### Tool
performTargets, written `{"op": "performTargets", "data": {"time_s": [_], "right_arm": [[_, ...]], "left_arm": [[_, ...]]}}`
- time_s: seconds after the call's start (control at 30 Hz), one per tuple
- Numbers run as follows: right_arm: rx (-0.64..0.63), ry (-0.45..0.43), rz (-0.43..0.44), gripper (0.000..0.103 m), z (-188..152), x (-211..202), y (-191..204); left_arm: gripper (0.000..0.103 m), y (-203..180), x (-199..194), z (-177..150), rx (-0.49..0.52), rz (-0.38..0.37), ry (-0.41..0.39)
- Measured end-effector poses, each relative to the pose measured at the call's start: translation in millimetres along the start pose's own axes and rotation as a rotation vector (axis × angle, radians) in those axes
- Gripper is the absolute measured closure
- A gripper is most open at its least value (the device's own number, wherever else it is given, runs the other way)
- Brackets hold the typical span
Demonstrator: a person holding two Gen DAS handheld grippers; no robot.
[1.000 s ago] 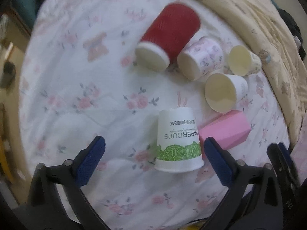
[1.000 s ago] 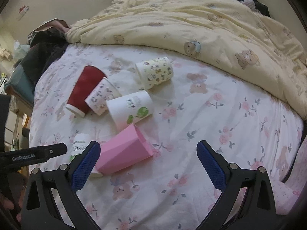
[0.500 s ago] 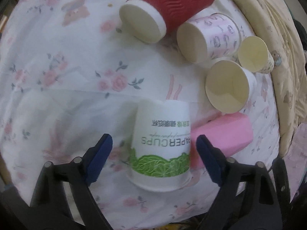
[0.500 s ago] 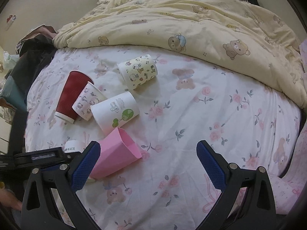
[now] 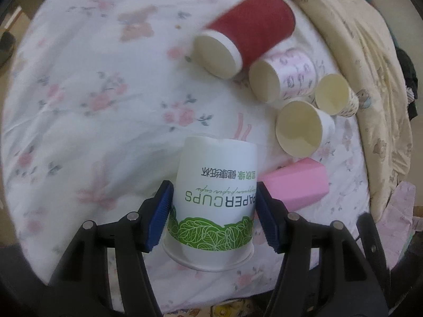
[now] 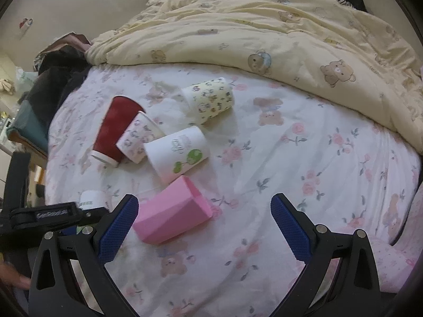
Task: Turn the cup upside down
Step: 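Lift the white cup off the bed with the left gripper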
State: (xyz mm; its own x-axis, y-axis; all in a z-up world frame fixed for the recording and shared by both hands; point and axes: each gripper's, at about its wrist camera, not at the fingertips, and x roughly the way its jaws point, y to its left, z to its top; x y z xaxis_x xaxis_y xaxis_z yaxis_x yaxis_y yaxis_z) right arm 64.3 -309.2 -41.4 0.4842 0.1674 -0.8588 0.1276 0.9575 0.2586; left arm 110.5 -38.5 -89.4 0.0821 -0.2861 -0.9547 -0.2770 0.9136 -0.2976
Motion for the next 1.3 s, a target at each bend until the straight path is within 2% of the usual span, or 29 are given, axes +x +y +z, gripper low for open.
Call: {"op": "performTargets", "data": {"time_s": [0.1, 0.27, 0.43, 0.57, 0.67, 0.93, 0.97, 1.07, 1.3], "right_arm": [[-0.008, 0.01, 0.02, 0.001, -3, -1, 3], [-0.043, 0.024, 0.053, 0.001, -13, -5, 13], [-0.106, 0.022, 0.055, 0.001, -21, -8, 25], [-0.109, 0.022, 0.055, 0.001, -22, -9, 24], [-0.112, 0.019, 0.058, 0.001, -22, -11, 23], [-0.126, 0.007, 0.061, 0.001, -21, -15, 24], [-0.124, 0.007, 0.066, 0.001, -21, -16, 25], [-0.128, 0.005, 0.069, 0.001, -21, -16, 26], [-0.138, 0.004, 0.072, 0.001, -21, -17, 30]], "left_arm": [[0.045, 11, -15, -12, -0.018, -0.003, -0.024], [0.045, 24, -17, -34, -0.049, -0.001, -0.025], [0.045, 35, -6, -60, -0.084, 0.022, -0.003], [0.045, 43, 14, -76, -0.116, 0.058, 0.044], [0.045, 46, 20, -81, -0.118, 0.094, 0.034], [0.043, 39, 27, -84, -0.096, 0.128, 0.011], [0.042, 37, 26, -85, -0.083, 0.141, 0.008], [0.016, 34, 28, -85, -0.071, 0.158, 0.017], [0.013, 21, 31, -87, -0.004, 0.183, 0.024]]}}
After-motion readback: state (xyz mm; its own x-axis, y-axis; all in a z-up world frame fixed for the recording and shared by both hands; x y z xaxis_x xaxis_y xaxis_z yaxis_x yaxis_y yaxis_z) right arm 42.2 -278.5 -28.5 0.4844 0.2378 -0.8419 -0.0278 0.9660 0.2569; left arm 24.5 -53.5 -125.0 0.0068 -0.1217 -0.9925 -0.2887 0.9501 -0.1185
